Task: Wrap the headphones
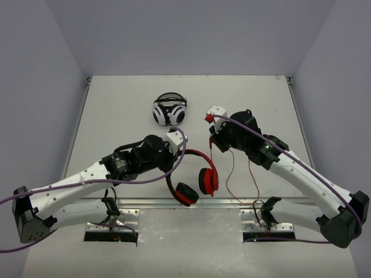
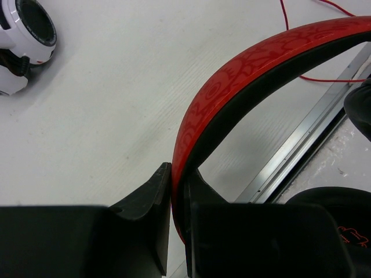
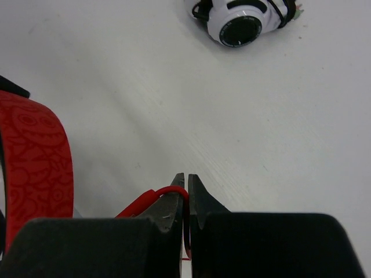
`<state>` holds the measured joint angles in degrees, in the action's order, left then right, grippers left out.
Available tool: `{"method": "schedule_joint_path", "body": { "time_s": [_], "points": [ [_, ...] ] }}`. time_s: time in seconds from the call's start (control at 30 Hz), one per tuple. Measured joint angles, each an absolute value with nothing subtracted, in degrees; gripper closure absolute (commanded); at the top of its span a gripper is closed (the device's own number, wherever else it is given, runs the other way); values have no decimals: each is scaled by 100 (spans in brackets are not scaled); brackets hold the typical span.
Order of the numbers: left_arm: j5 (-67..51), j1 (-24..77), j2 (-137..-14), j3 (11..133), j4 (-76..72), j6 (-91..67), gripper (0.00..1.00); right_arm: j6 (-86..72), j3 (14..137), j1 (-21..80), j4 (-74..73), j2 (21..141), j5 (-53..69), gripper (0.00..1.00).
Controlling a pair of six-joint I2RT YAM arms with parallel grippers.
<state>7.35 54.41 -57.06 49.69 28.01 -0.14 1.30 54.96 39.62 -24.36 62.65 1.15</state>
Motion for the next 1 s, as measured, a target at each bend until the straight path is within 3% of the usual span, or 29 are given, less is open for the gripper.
{"method": "schedule_joint_path", "body": {
  "time_s": [0.27, 0.53, 0.77, 0.9, 1.0],
  "points": [
    [506, 5441, -5596, 4976, 2825, -23, 100, -307, 5083, 3964, -1378, 6005, 1420, 99],
    [572, 5443, -5387, 5234, 2840, -185, 100, -768, 4248, 3962, -399, 5964, 1400, 98],
    [711, 5441, -4821, 5334, 2687, -414, 100, -1083, 4115, 3927, 259, 5966, 1612, 92],
    [633, 5448, -4558, 5417, 2303, -635, 100, -1319, 3815, 3881, 941, 5940, 1979, 80],
    [576, 5485, -4366, 5522, 1925, -827, 100, -1577, 3433, 3876, 1481, 5931, 2263, 80]
  ]
}}
